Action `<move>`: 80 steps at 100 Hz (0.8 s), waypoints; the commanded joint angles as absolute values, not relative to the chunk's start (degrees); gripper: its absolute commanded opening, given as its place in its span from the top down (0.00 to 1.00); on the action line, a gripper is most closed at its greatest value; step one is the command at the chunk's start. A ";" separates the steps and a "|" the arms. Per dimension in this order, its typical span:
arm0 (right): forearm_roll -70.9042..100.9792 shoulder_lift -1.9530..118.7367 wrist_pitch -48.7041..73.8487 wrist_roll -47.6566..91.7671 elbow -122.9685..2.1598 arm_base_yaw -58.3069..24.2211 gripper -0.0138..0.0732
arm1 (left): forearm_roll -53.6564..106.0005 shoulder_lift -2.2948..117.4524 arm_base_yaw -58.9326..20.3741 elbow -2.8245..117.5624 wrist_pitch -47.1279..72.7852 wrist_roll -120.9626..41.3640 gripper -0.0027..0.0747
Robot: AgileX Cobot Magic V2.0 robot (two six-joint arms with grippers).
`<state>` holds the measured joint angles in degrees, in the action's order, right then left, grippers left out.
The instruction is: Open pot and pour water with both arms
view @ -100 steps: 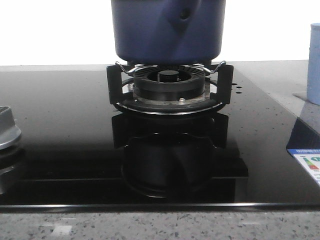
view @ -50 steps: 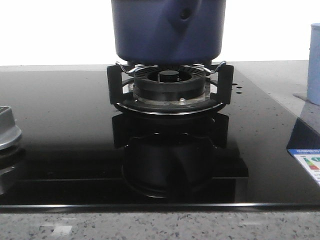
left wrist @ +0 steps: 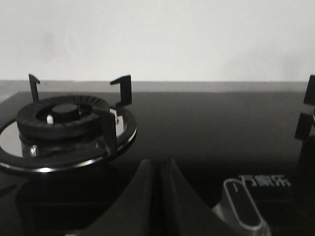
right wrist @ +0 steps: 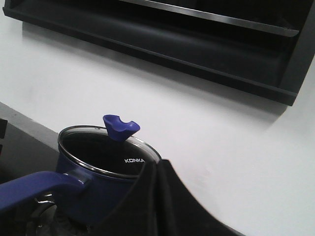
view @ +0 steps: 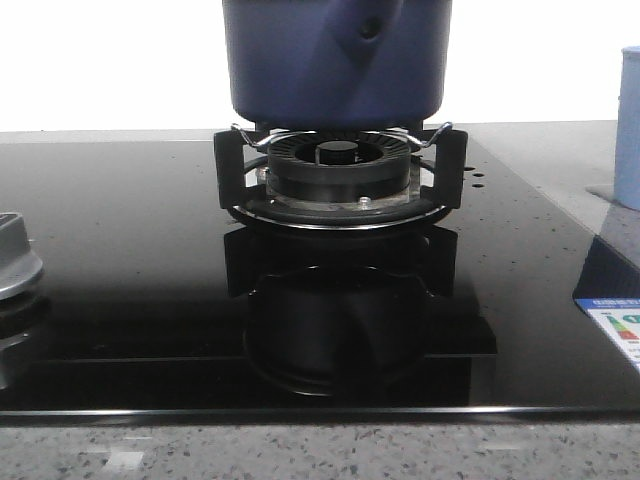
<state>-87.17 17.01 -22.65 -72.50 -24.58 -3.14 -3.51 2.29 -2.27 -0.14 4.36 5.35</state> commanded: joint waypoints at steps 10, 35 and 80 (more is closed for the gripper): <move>-85.88 17.49 -21.76 -72.61 -25.88 -3.07 0.91 | -5.87 0.19 -2.19 -2.73 12.80 6.19 0.99; -85.98 17.49 -21.65 -72.61 -25.88 -3.07 0.91 | -5.20 -1.90 -2.19 -2.73 16.29 6.19 0.99; -85.98 17.49 -21.55 -72.61 -25.88 -3.07 0.91 | -5.20 -1.90 -2.19 -2.73 16.19 6.19 0.99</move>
<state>-87.17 17.01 -22.35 -72.50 -24.58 -3.14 -5.49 -0.18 -2.27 -0.14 18.91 5.42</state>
